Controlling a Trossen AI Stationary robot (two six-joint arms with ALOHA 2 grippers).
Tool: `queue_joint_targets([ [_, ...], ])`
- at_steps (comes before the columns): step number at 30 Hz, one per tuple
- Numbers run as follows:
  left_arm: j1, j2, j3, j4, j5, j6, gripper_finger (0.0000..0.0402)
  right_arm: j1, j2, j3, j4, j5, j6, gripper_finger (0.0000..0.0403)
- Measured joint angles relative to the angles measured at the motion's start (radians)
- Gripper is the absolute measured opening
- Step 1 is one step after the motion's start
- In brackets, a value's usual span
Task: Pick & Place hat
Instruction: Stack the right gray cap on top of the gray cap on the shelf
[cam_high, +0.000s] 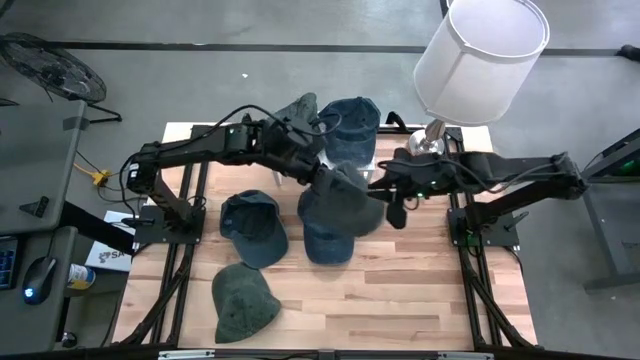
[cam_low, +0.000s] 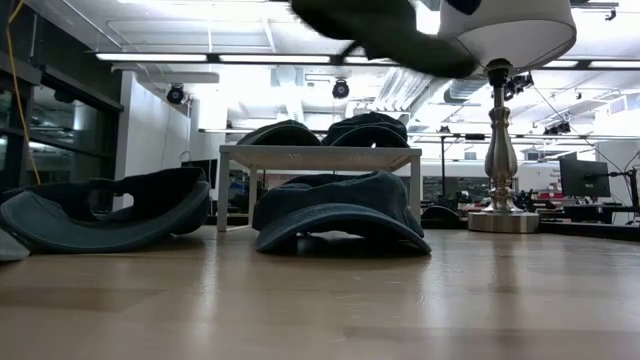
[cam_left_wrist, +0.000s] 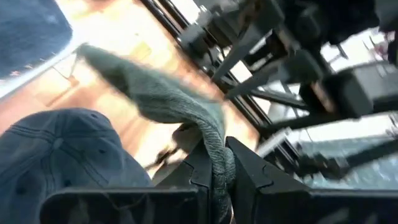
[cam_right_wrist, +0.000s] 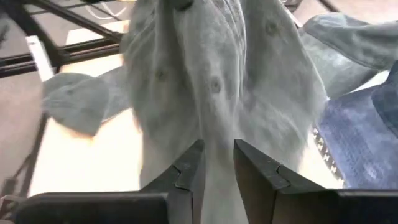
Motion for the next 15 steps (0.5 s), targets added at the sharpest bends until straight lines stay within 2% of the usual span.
queue_joint_targets([
  [11,0.112,-0.027,0.003,-0.085,0.225,0.090,0.0022,0.000,-0.108,0.000,-0.079,-0.023,0.000,0.0082],
  [15,0.186,-0.033,0.074,-0.229,0.322,0.168,0.0022,0.000,-0.115,0.000,-0.092,-0.017,-0.003,0.0082],
])
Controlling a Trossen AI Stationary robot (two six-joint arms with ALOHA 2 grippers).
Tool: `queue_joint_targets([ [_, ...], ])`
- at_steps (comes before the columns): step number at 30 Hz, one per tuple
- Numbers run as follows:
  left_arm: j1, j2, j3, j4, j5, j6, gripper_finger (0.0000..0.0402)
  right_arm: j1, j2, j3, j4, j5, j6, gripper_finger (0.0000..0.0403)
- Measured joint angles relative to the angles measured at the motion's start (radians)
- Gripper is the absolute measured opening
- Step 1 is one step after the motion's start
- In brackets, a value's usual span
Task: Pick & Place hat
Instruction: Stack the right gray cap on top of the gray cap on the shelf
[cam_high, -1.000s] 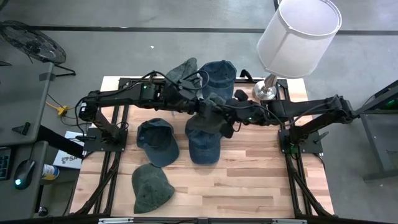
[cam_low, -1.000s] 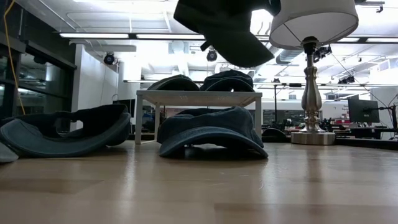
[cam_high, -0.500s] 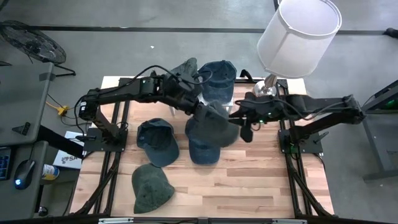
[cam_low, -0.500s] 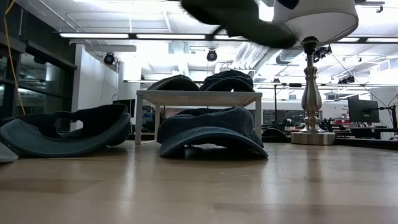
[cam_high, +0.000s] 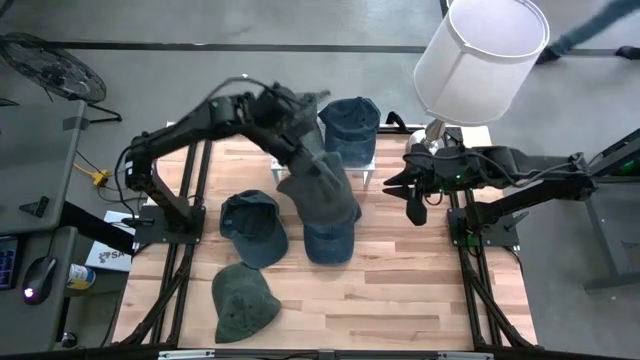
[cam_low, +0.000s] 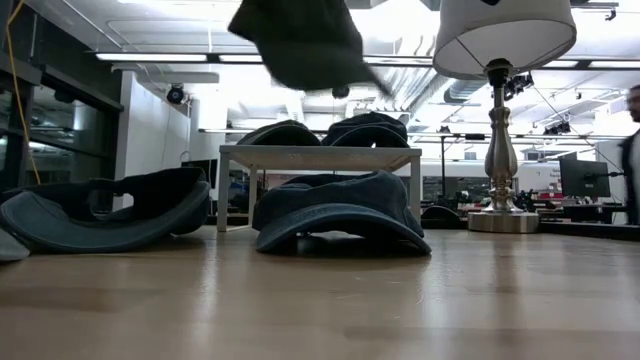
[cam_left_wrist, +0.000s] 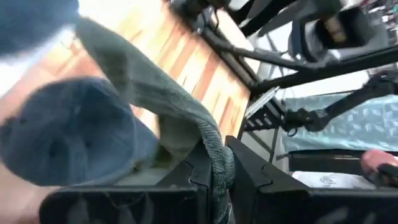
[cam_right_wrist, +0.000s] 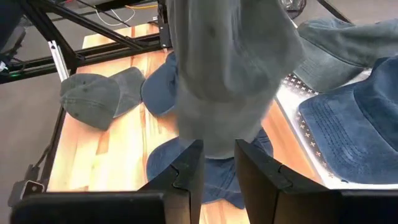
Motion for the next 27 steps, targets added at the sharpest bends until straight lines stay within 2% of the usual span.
queue_joint_targets([
  [6,0.126,-0.002,0.116,-0.173,0.123,0.150,0.0022,0.000,-0.001,0.000,-0.007,0.003,0.000,0.0082],
  [10,0.194,-0.005,0.162,-0.232,0.199,0.263,0.0022,0.000,-0.001,0.000,-0.007,0.025,0.002,0.0083],
  [15,0.258,-0.002,0.177,-0.287,0.316,0.441,0.0022,0.000,0.000,0.000,-0.008,0.085,0.001,0.0083],
  [19,0.303,-0.002,0.178,-0.354,0.398,0.648,0.0022,0.000,0.000,0.000,-0.008,0.146,0.005,0.0083],
  [27,0.382,-0.002,0.177,-0.414,0.458,0.921,0.0022,0.000,0.000,0.000,-0.008,0.182,0.013,0.0083],
])
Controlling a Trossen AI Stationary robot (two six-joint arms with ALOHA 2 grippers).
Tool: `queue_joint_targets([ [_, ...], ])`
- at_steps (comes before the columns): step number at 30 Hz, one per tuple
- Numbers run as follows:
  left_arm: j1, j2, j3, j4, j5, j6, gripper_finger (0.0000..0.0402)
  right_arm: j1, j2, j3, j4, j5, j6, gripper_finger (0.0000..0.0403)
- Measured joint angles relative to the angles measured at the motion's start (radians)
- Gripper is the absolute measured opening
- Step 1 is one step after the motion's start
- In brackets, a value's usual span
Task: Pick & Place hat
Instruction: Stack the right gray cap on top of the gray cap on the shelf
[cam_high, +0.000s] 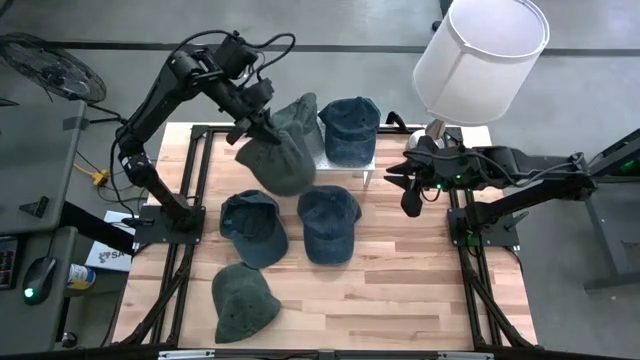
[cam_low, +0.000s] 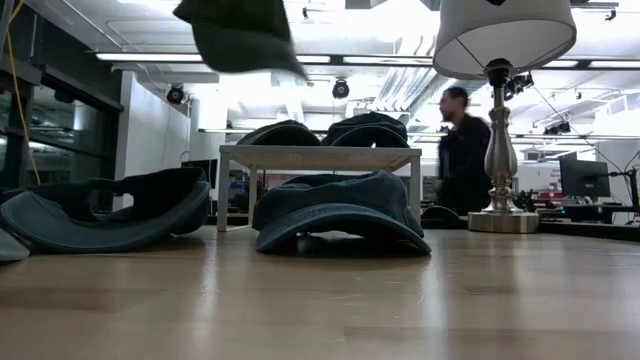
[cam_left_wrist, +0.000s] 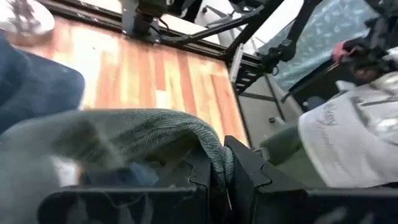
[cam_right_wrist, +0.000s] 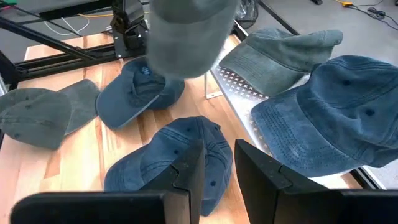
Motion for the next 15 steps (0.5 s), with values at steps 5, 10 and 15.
queue_joint_targets([
  [5,0.039,0.019,0.000,0.000,0.009,0.096,0.0022,0.000,0.000,0.000,0.000,0.022,0.039,0.0083],
  [10,0.059,0.053,0.000,-0.002,0.021,0.172,0.0022,0.000,0.000,0.000,0.000,0.048,0.065,0.0083],
  [15,0.092,0.084,-0.001,0.002,0.004,0.211,0.0022,0.000,0.000,0.000,0.001,0.054,0.081,0.0083],
])
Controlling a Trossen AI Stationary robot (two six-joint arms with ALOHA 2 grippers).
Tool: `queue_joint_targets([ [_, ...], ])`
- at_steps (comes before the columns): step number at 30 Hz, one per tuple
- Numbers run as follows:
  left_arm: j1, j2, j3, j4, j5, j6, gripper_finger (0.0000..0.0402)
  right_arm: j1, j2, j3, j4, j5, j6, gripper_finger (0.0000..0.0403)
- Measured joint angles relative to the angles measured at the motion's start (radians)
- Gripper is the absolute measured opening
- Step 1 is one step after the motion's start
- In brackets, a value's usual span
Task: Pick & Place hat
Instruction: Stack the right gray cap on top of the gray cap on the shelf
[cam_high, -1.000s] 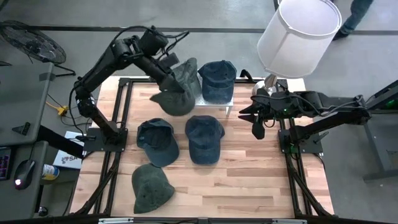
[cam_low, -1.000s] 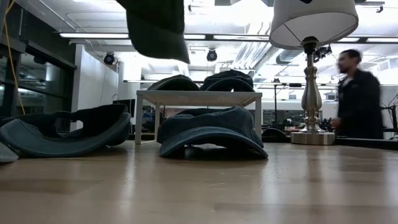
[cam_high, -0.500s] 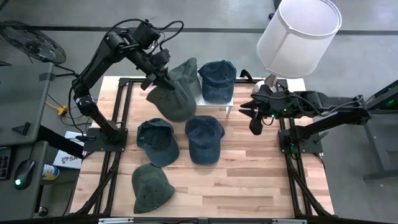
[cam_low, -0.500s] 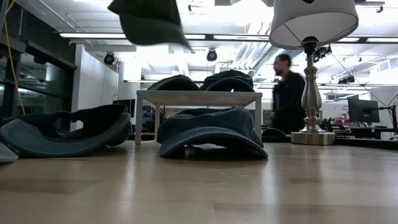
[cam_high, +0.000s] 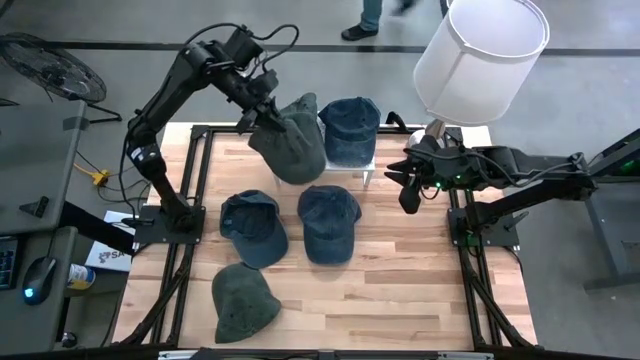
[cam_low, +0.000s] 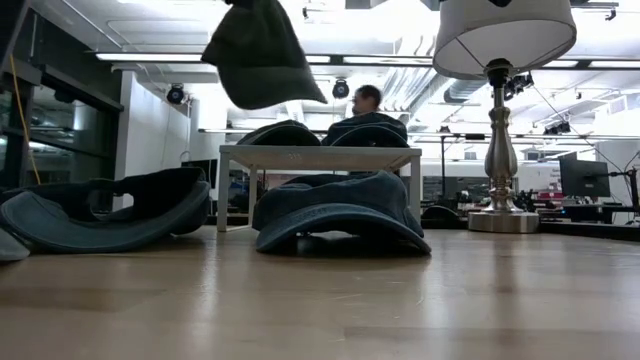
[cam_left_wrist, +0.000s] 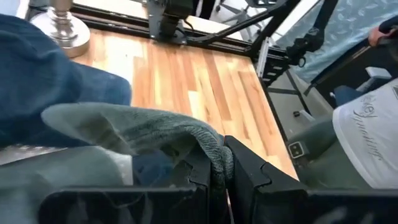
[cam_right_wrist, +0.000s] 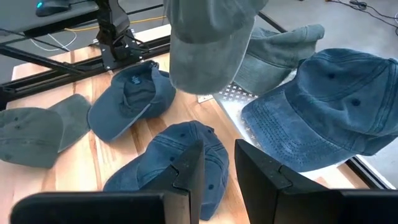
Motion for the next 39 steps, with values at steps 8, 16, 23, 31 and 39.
queue_joint_targets([
  [8,0.036,0.005,0.007,0.020,0.060,0.048,0.0022,0.000,0.000,0.000,0.000,0.000,0.011,0.0083],
  [16,0.059,0.005,0.018,0.036,0.131,0.078,0.0022,0.000,0.000,0.000,-0.001,0.022,0.004,0.0083],
  [23,0.103,0.006,0.025,0.092,0.102,0.052,0.0022,0.000,0.000,0.000,-0.002,0.030,-0.001,0.0083],
  [31,0.162,0.006,0.025,0.109,0.146,0.065,0.0022,0.000,0.000,0.000,-0.005,0.037,0.001,0.0083],
  [39,0.176,0.021,0.025,0.103,0.185,0.097,0.0022,0.000,0.000,0.000,-0.006,0.062,0.002,0.0083],
])
